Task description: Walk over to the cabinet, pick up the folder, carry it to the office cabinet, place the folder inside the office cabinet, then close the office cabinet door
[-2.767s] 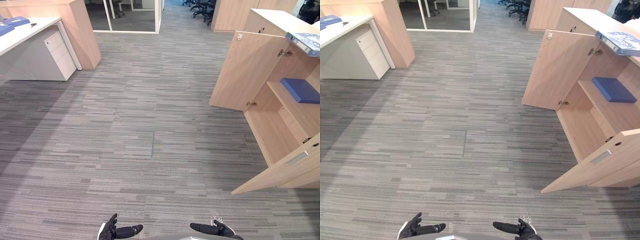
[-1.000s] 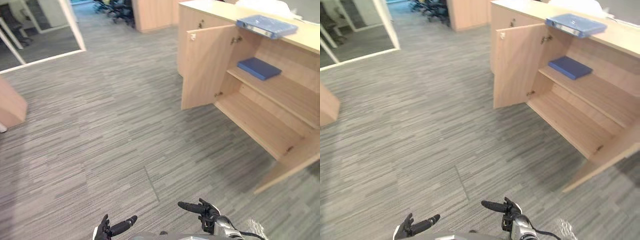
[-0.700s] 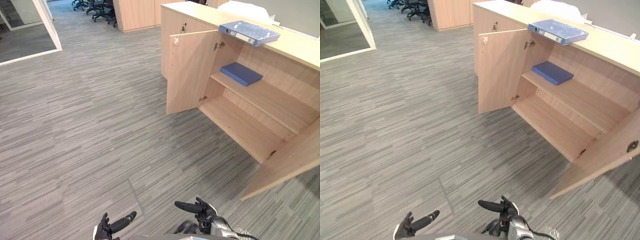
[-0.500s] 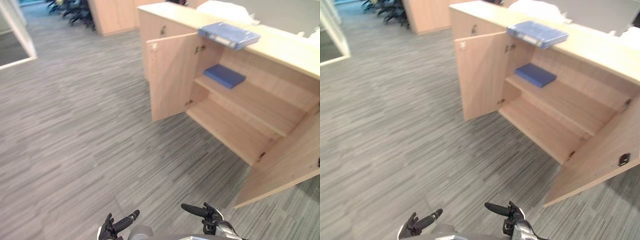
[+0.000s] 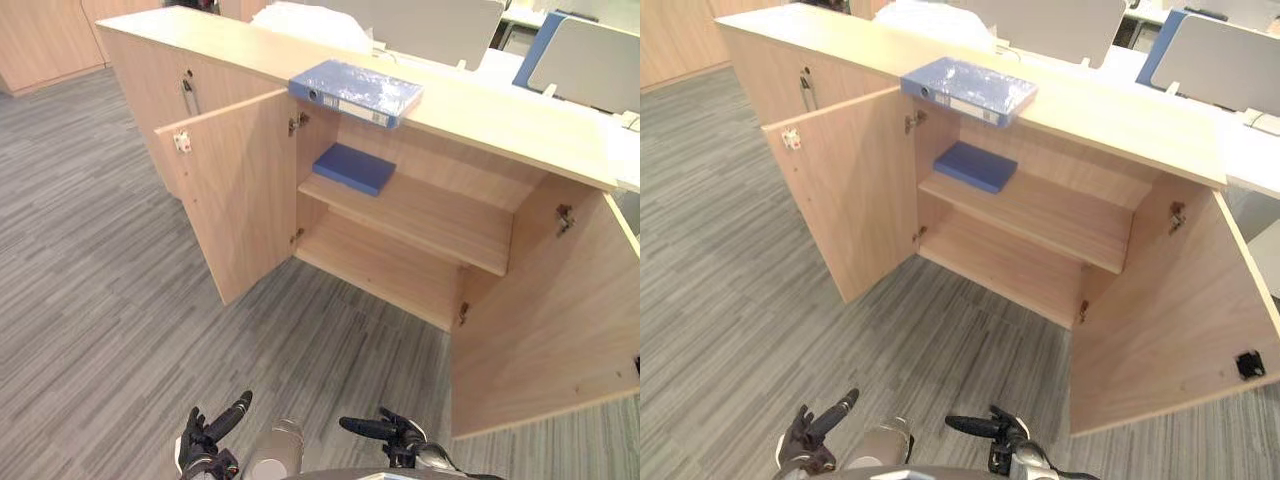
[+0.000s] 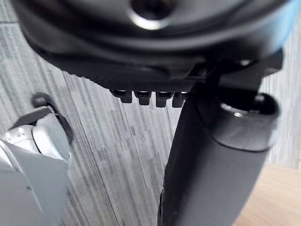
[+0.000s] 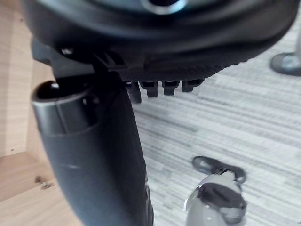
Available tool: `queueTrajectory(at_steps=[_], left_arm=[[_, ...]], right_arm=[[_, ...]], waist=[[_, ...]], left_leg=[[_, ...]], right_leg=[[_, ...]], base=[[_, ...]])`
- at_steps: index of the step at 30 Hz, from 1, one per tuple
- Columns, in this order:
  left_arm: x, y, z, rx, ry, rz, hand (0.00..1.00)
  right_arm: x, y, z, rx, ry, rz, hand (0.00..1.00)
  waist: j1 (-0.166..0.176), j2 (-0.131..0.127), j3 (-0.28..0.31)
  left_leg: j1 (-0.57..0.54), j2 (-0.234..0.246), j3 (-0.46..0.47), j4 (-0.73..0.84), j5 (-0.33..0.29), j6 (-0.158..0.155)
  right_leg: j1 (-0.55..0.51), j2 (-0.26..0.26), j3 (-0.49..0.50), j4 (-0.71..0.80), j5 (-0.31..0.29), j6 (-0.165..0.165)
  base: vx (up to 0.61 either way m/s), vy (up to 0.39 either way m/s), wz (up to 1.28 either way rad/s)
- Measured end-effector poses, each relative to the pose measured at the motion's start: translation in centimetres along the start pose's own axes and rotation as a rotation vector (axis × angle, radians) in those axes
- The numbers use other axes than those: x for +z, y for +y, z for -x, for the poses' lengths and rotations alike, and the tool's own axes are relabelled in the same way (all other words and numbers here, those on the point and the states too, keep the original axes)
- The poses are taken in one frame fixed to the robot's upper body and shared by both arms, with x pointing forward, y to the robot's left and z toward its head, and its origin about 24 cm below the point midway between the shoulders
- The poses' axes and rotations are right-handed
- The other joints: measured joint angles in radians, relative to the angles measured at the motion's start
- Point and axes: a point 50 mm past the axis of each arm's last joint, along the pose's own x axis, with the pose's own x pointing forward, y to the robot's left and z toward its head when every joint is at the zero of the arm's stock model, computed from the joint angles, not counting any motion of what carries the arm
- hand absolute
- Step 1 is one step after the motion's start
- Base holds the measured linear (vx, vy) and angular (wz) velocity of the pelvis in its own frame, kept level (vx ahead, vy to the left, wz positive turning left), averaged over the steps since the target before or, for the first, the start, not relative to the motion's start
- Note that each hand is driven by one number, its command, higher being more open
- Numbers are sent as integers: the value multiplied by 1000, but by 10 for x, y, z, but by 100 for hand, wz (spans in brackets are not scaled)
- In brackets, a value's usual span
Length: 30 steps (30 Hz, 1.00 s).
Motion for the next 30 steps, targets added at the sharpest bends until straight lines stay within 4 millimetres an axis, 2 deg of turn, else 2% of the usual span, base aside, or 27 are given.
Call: queueTrajectory(at_steps=[1, 2, 3, 4, 5, 6, 7, 8, 9, 11, 12, 13, 14, 15, 16, 17, 18, 19, 20, 21, 22, 24, 26, 27, 28, 29, 30], left_arm=[[-3, -2, 1, -1, 16, 10, 100], [-3, -2, 0, -1, 17, 10, 100], [-6, 0, 1, 5, 30, 8, 100], [-7, 0, 1, 5, 34, 5, 100], [-11, 2, 3, 8, 52, -4, 100], [-13, 4, 4, 13, 59, -7, 100], [-18, 8, 6, 25, 75, -11, 100], [-21, 11, 6, 30, 84, -17, 100], [-24, 13, 7, 28, 104, -50, 100], [-33, 18, 11, 24, 136, -86, 100], [-35, 20, 12, 23, 145, -89, 100], [-42, 22, 15, 21, 170, -104, 100], [-44, 21, 15, 9, 184, -125, 100], [-44, 22, 15, 7, 186, -122, 100], [-39, 20, 11, -5, 175, -135, 100], [-34, 21, 8, 0, 162, -136, 100], [-32, 22, 6, 1, 157, -130, 100], [-32, 22, 7, 4, 157, -113, 100], [-35, 15, 8, -8, 163, -67, 100], [-35, 11, 8, -14, 161, -40, 100], [-36, 8, 9, -16, 153, 3, 100], [-38, 10, 11, -5, 159, 24, 100], [-39, 11, 11, 2, 169, 45, 100], [-39, 13, 11, 8, 171, 58, 100], [-38, 14, 11, 10, 169, 61, 100], [-38, 14, 11, 10, 167, 62, 100], [-38, 14, 11, 9, 167, 62, 100]], right_arm=[[3, 0, 0, 1, -12, -7, 100], [4, -1, 0, -2, -14, -17, 100], [0, -8, 0, -29, 1, -81, 100], [-4, -13, 1, -44, 8, -117, 100], [-14, -25, 4, -90, 37, -186, 100], [-19, -31, 6, -108, 51, -199, 100], [-25, -41, 8, -136, 74, -200, 100], [-23, -45, 8, -142, 74, -181, 100], [-20, -46, 8, -145, 65, -177, 100], [-22, -46, 8, -138, 67, -174, 100], [-21, -44, 7, -130, 65, -167, 100], [-17, -39, 5, -105, 60, -149, 100], [-12, -32, 3, -77, 59, -101, 100], [-8, -29, 2, -64, 56, -83, 100], [-1, -24, 0, -50, 40, -71, 100], [5, -19, -1, -35, 12, -49, 100], [6, -18, -1, -31, 1, -37, 100], [4, -19, -1, -27, -1, -16, 100], [0, -25, 1, -43, 6, 11, 100], [-2, -26, 2, -45, 12, 26, 100], [-5, -24, 2, -36, 19, 57, 100], [-6, -17, 2, -12, 27, 101, 100], [-8, -13, 2, 0, 37, 109, 100], [-11, -10, 2, 7, 42, 104, 100], [-11, -9, 2, 8, 42, 102, 100], [-11, -10, 2, 6, 43, 97, 100], [-12, -11, 2, -3, 44, 86, 100]], waist=[[0, -1, -28], [1, -2, -36], [1, -6, -61], [1, -6, -66], [2, 8, -75], [0, 16, -80], [-7, 28, -87], [-16, 34, -89], [-28, 41, -84], [-35, 50, -95], [-36, 56, -99], [-38, 79, -98], [-44, 91, -79], [-47, 93, -63], [-54, 82, -35], [-53, 56, -18], [-53, 46, -10], [-59, 35, -9], [-61, 36, -17], [-60, 43, -21], [-55, 50, -21], [-55, 56, -26], [-53, 67, -30], [-52, 70, -34], [-51, 71, -33], [-50, 77, -31], [-51, 81, -31]], left_leg=[[9, -20, 60, 7, -31, 30], [18, -28, 85, 2, -39, 39], [46, -58, 134, -28, -47, 62], [64, -74, 155, -50, -49, 67], [126, -109, 204, -107, -40, 100], [153, -121, 224, -132, -34, 115], [205, -140, 258, -176, -26, 130], [240, -152, 283, -201, -20, 141], [296, -159, 294, -232, -15, 148], [355, -150, 318, -284, -11, 156], [364, -137, 332, -293, -11, 156], [368, -94, 357, -314, -11, 156], [371, -49, 370, -331, -6, 150], [374, -32, 370, -336, -4, 147], [378, -7, 368, -344, -8, 140], [384, -11, 361, -352, -16, 127], [392, -14, 355, -352, -18, 123], [404, -29, 324, -351, -22, 109], [413, -37, 251, -349, -24, 98], [413, -36, 216, -349, -23, 91], [404, -29, 166, -350, -19, 70], [374, 6, 134, -330, -29, 49], [329, 54, 111, -236, -76, 25], [253, 86, 104, -65, -117, 2], [218, 97, 103, 15, -125, -11], [155, 117, 102, 173, -129, -31], [122, 129, 112, 260, -130, -33]], right_leg=[[-15, -54, 38, 0, 28, 12], [-24, -76, 56, 6, 37, 19], [-57, -135, 92, 50, 49, 8], [-78, -164, 106, 88, 52, 3], [-138, -231, 133, 213, 69, -41], [-165, -257, 135, 267, 78, -77], [-216, -309, 116, 379, 109, -151], [-247, -351, 76, 456, 124, -200], [-256, -385, -6, 527, 128, -220], [-257, -400, -118, 546, 143, -233], [-258, -390, -129, 536, 142, -209], [-282, -323, -134, 524, 79, -119], [-318, -222, -134, 510, 14, -64], [-335, -164, -130, 501, -14, -47], [-379, -60, -114, 483, -53, -46], [-424, 8, -111, 465, -69, -59], [-430, 28, -110, 445, -80, -80], [-410, 37, -113, 410, -104, -159], [-376, 41, -157, 388, -117, -173], [-364, 51, -177, 370, -121, -169], [-350, 74, -206, 337, -117, -179], [-332, 126, -236, 277, -108, -197], [-292, 192, -263, 196, -95, -214], [-252, 248, -277, 129, -84, -225], [-235, 268, -280, 106, -80, -228], [-198, 301, -282, 65, -73, -230], [-170, 318, -283, 36, -68, -228]], base=[[199, 259, -63], [188, 303, -98], [168, 306, -71], [215, 440, -90], [142, 313, -67], [153, 346, -82], [115, 242, -65], [130, 233, -69], [101, 154, -49], [71, 73, -55], [48, 19, -81], [-16, -62, -88], [-53, -105, -86], [-98, -169, -61], [-126, -266, -35], [-102, -232, -17], [-76, -252, 20], [47, -231, 63], [47, -231, 76], [134, -262, 75], [106, -230, 56], [122, -261, 39], [121, -199, 26], [104, -148, 17], [180, -181, 10], [173, -124, -3], [306, -143, -7]])
